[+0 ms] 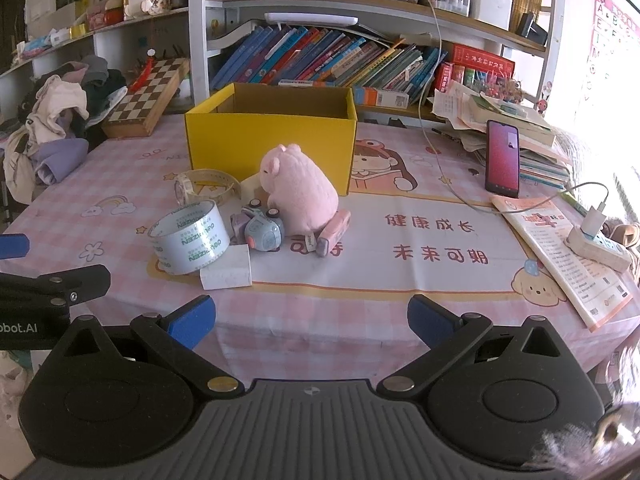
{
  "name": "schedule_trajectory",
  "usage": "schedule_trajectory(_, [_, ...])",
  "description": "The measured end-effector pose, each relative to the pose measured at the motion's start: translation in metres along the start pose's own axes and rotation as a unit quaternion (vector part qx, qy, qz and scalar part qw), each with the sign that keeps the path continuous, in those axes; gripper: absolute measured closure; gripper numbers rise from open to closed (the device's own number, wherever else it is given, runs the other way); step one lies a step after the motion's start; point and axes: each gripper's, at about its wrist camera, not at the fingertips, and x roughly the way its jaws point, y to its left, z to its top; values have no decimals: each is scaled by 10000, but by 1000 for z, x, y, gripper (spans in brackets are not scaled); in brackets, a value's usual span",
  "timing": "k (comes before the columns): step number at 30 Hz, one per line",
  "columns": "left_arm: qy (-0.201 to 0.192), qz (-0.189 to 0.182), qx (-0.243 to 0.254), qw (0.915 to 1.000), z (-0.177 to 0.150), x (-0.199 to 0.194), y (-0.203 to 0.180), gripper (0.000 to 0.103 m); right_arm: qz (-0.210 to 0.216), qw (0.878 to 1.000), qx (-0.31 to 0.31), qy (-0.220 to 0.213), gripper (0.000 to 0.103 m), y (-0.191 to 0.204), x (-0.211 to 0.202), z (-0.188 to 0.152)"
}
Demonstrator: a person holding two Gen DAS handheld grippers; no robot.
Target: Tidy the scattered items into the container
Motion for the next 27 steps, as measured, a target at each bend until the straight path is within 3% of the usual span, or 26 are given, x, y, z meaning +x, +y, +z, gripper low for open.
schedule_trajectory(27, [-61, -141, 50, 9999, 0, 0, -2, 0, -58, 10000, 5, -34, 0, 0, 3, 3])
